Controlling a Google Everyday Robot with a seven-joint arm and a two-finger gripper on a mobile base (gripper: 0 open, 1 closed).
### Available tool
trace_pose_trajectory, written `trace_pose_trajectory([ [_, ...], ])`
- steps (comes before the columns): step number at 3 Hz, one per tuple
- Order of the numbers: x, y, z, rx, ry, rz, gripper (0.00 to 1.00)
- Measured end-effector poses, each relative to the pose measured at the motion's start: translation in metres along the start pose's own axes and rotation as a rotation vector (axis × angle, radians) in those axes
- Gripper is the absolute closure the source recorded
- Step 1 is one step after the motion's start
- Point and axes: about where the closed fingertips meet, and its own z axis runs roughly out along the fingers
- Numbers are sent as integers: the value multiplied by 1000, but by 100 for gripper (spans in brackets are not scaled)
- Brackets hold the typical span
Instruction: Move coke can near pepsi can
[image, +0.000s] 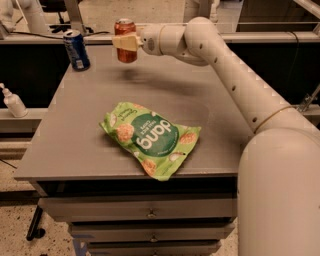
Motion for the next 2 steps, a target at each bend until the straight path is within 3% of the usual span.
trace_pose_trajectory([
  [1,1,27,29,-47,27,-63,100],
  [2,5,40,52,-72,55,-116,100],
])
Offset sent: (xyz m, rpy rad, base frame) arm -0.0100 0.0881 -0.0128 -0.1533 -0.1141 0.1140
